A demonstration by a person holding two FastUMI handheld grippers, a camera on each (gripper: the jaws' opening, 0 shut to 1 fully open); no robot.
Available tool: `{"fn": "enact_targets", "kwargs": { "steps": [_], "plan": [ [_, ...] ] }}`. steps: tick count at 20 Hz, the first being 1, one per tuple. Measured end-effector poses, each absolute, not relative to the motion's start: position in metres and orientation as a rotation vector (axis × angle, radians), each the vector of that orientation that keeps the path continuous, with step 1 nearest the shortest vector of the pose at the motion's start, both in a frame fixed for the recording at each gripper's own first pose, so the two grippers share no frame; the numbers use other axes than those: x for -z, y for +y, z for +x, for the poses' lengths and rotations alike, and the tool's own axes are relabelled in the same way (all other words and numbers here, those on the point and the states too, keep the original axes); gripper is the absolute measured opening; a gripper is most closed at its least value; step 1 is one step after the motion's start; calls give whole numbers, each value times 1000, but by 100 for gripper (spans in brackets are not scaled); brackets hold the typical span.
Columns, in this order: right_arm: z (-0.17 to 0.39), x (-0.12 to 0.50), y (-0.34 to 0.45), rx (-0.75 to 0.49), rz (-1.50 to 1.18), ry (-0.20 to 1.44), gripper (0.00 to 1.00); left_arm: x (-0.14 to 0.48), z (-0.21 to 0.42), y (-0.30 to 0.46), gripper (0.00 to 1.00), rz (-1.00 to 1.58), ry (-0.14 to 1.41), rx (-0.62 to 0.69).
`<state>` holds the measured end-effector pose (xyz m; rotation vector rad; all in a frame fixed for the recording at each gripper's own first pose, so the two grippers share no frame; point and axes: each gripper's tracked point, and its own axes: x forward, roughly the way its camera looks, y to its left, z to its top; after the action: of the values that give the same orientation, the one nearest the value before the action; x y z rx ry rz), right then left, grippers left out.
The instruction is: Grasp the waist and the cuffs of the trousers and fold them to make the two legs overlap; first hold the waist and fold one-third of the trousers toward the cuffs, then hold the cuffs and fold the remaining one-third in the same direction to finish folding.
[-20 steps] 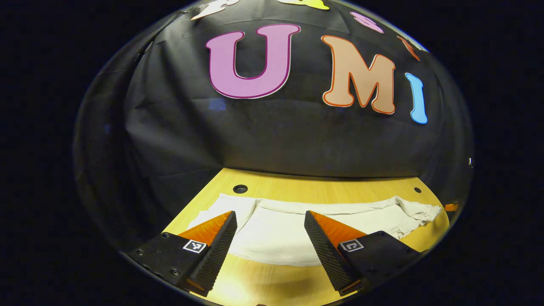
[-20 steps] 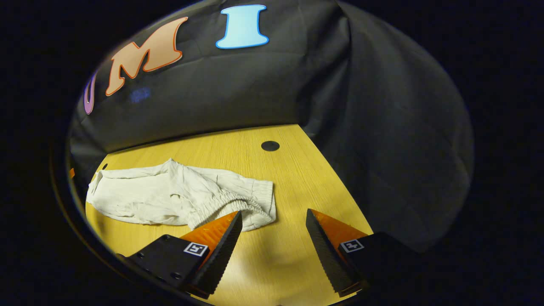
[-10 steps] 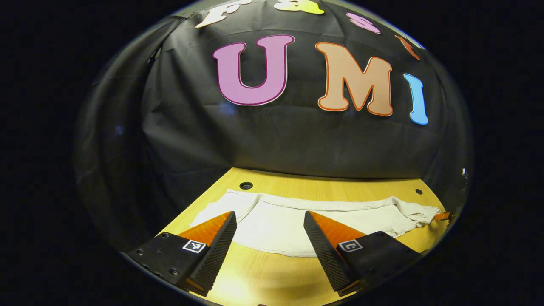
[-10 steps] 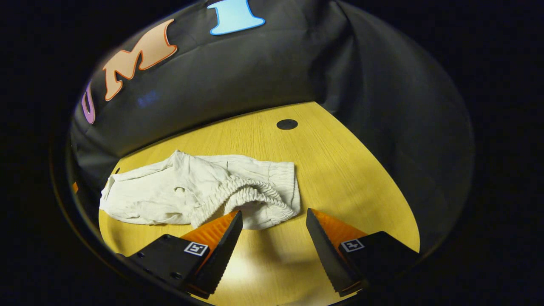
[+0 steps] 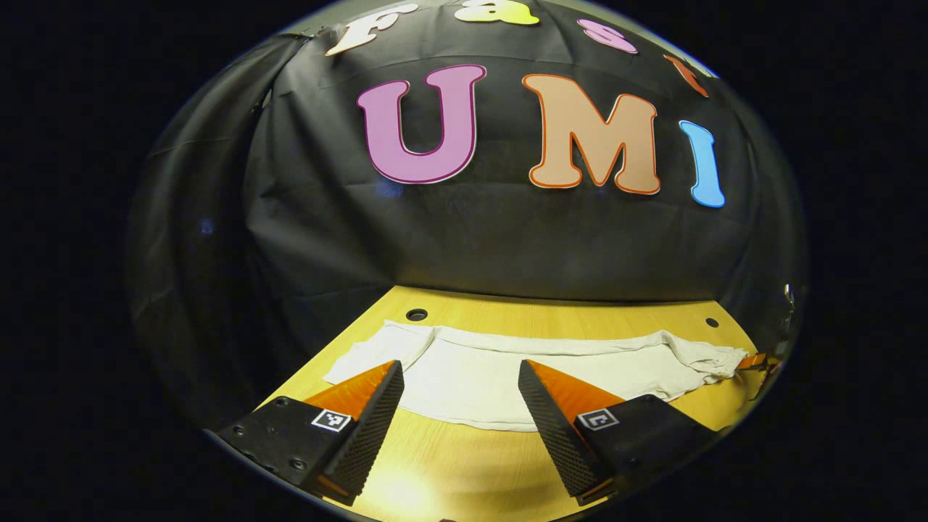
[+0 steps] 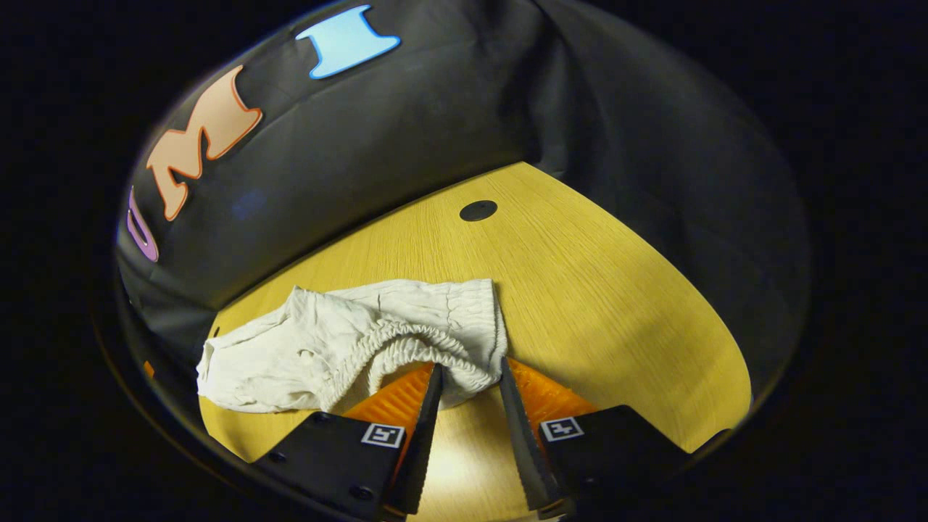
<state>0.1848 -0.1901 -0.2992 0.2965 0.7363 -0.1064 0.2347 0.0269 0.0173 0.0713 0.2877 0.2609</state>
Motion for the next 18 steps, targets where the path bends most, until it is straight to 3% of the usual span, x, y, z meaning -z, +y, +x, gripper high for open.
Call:
{"fn": "enact_targets", "kwargs": {
  "steps": [5, 18],
  "plan": [
    [189, 291, -185, 100, 290, 708, 14, -18, 234, 20, 97, 68, 287, -262],
    [185, 185, -102, 37, 211, 525, 14, -15, 245, 38, 96, 18, 282, -174]
  ]
}}
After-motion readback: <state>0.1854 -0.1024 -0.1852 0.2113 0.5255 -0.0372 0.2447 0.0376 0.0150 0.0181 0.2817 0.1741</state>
